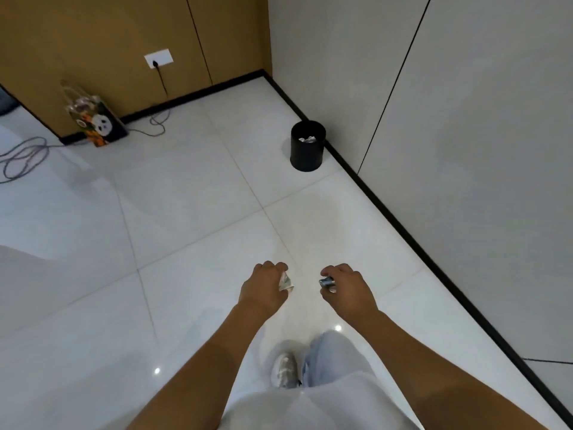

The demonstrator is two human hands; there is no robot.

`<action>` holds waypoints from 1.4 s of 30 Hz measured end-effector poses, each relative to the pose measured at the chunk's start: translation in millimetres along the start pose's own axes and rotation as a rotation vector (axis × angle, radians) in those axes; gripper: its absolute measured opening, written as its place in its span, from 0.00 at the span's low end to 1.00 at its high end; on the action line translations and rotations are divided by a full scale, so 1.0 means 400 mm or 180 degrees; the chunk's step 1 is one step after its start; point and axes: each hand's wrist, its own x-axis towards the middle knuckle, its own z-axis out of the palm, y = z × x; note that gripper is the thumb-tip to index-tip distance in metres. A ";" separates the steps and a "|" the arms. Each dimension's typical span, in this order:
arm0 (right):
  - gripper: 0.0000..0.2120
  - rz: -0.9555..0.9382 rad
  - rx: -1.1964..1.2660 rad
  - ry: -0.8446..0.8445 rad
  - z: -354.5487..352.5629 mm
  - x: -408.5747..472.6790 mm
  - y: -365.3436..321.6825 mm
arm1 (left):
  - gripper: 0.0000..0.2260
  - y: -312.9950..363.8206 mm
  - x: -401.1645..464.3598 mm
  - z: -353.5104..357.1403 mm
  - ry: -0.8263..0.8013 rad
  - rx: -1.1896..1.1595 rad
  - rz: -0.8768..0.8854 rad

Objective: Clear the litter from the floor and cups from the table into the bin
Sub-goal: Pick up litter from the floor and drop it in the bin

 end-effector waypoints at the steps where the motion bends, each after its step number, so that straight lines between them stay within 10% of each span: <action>1: 0.16 0.0041 -0.0027 0.0006 -0.018 0.052 0.001 | 0.20 0.006 0.056 -0.018 -0.0047 0.0043 0.0014; 42: 0.18 -0.0095 -0.0185 -0.0737 -0.796 2.097 -0.017 | 0.19 0.247 2.043 -0.719 -0.0155 -0.0045 -0.0668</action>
